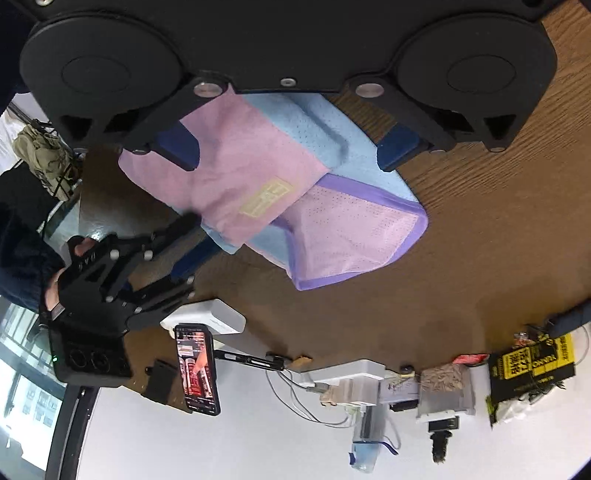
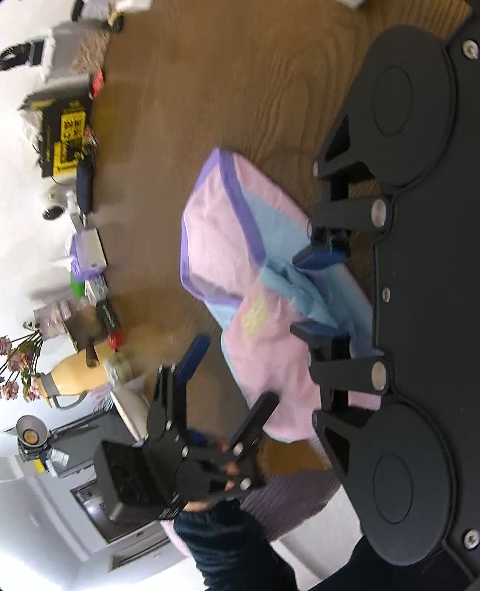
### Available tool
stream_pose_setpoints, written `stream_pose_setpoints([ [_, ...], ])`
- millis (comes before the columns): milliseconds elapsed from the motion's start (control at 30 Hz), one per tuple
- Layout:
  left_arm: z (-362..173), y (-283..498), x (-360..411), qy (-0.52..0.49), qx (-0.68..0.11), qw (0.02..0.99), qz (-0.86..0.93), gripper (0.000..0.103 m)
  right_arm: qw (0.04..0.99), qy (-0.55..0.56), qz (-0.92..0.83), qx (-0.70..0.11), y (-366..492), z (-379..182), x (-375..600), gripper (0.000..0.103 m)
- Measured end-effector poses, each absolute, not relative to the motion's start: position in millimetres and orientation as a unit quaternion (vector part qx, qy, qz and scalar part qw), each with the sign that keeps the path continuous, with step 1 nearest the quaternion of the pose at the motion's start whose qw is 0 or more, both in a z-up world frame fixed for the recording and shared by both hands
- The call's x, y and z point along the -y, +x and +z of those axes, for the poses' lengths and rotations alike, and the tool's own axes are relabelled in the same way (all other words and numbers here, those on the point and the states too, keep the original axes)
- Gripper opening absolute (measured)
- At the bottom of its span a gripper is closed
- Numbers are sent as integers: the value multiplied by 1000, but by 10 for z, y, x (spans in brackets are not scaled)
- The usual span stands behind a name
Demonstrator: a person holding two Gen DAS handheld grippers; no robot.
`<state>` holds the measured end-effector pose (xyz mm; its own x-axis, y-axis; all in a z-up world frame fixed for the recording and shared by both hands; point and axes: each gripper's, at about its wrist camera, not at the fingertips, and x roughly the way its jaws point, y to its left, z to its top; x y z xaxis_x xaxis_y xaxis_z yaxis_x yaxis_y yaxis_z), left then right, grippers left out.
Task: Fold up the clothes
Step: 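Lay the garment down and open both grippers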
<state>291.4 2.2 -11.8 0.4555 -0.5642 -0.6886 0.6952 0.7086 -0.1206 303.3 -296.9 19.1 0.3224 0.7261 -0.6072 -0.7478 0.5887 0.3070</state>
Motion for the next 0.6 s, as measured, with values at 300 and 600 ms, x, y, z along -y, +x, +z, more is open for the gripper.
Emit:
stream_pose_setpoints([
  [300, -324, 2941, 317, 142, -366, 874, -287, 103, 848, -63, 433, -300, 2908, 39, 2592, 41],
  [600, -6, 3093, 54, 120, -320, 904, -256, 103, 879, -81, 389, -265, 3053, 230, 2740, 70],
])
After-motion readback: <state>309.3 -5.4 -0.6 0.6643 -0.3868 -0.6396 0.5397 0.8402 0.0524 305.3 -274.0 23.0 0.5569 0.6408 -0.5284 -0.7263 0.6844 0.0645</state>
